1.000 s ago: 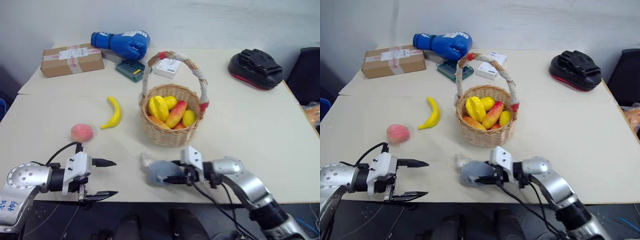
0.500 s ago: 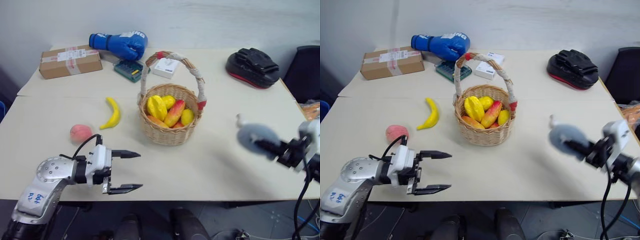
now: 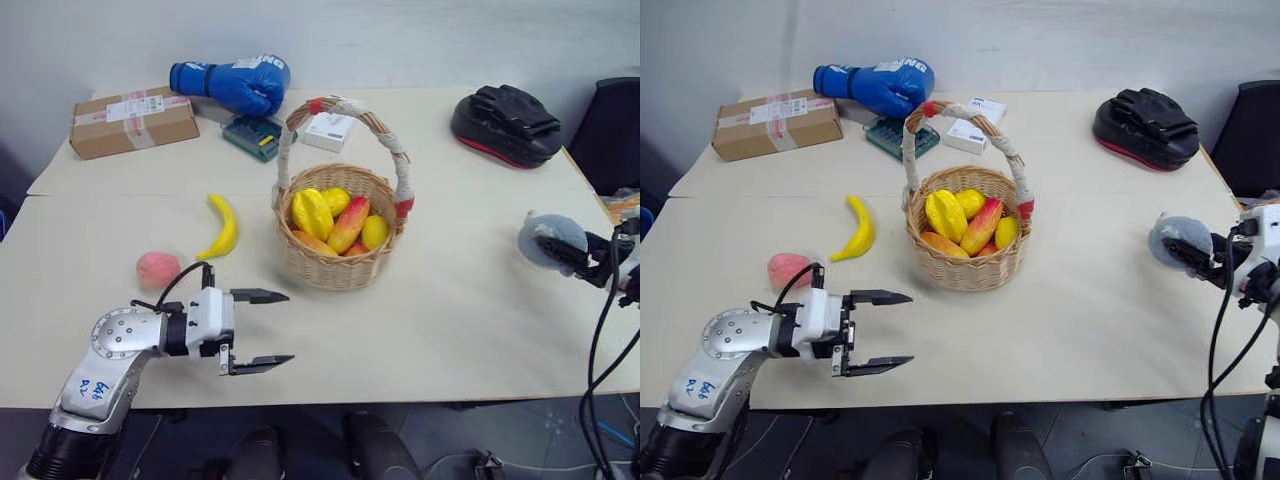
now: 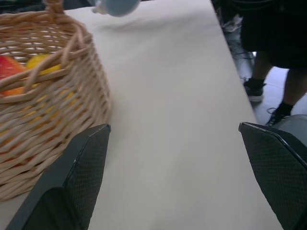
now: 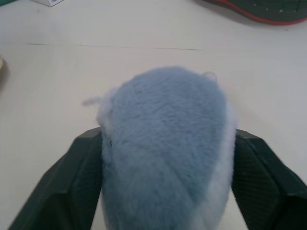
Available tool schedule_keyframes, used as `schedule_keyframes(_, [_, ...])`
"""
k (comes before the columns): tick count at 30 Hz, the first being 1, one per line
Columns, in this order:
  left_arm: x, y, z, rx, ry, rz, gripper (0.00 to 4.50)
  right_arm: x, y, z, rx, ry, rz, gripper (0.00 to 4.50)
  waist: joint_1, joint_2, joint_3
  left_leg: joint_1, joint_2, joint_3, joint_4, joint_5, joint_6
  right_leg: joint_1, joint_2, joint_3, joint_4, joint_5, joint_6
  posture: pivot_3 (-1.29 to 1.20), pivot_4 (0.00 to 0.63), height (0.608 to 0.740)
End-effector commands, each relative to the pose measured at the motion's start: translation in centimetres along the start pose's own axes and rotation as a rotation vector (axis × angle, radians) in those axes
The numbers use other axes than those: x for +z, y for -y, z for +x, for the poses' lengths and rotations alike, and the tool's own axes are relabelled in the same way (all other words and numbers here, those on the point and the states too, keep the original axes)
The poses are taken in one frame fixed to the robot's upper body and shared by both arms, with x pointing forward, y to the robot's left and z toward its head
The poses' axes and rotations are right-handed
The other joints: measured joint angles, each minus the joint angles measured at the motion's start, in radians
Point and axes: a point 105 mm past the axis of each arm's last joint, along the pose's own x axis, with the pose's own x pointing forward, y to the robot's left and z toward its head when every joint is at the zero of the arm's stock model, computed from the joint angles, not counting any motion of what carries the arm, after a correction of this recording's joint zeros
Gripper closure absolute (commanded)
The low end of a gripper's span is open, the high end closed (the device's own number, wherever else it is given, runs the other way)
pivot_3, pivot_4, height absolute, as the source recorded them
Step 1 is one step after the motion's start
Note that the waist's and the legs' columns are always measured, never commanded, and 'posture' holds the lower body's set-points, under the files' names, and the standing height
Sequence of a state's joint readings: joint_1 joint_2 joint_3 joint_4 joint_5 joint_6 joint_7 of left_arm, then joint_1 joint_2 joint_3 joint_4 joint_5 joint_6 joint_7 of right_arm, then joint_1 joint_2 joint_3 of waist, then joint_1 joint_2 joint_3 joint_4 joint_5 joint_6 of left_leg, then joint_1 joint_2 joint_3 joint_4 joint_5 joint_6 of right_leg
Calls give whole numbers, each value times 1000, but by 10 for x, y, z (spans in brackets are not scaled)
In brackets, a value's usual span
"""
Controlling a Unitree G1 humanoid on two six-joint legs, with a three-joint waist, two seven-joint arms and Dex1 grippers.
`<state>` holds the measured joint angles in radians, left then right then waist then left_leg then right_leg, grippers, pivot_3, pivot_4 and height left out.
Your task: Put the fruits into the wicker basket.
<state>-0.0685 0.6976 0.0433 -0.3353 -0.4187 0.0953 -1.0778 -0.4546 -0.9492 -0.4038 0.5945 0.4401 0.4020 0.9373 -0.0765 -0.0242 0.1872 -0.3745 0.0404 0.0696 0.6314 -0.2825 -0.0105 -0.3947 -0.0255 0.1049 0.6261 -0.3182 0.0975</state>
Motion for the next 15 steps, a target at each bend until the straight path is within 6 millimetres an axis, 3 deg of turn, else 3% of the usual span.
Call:
schedule_keyframes(1, [-3,-15,-21,118,-46,13,0,30,6,-29,-20,55,-154,28,2,0,0,0,0,0,0,0,0,0,0,0,0,0,0,0,150,740])
schedule_keyframes(5, [-11,-21,-42,201,-107,-4,0,28,-2,-44,21,42,-283,28,0,0,0,1,1,0,0,0,0,1,1,0,0,0,0,0,150,740])
schedule_keyframes(7, [-17,-23,-61,259,-134,-23,0,23,-28,-41,126,70,-425,28,-10,0,0,1,0,1,0,-1,0,1,0,1,0,0,1,0,150,740])
schedule_keyframes(10, [-26,-16,-89,336,-171,-47,0,-8,-96,-32,397,118,-516,28,-20,-3,0,5,2,4,-1,-1,0,2,2,2,2,0,1,0,150,740])
schedule_keyframes(13, [-36,-13,-124,496,-243,-35,0,-20,-169,-34,623,291,-481,28,-25,-5,-1,5,8,3,0,-2,-3,2,6,2,2,0,-1,0,150,740])
schedule_keyframes(15, [-42,-9,-163,680,-277,-59,0,-18,-218,-41,789,407,-468,28,-22,-2,1,5,8,2,0,-2,-4,1,6,1,4,0,-1,0,150,740])
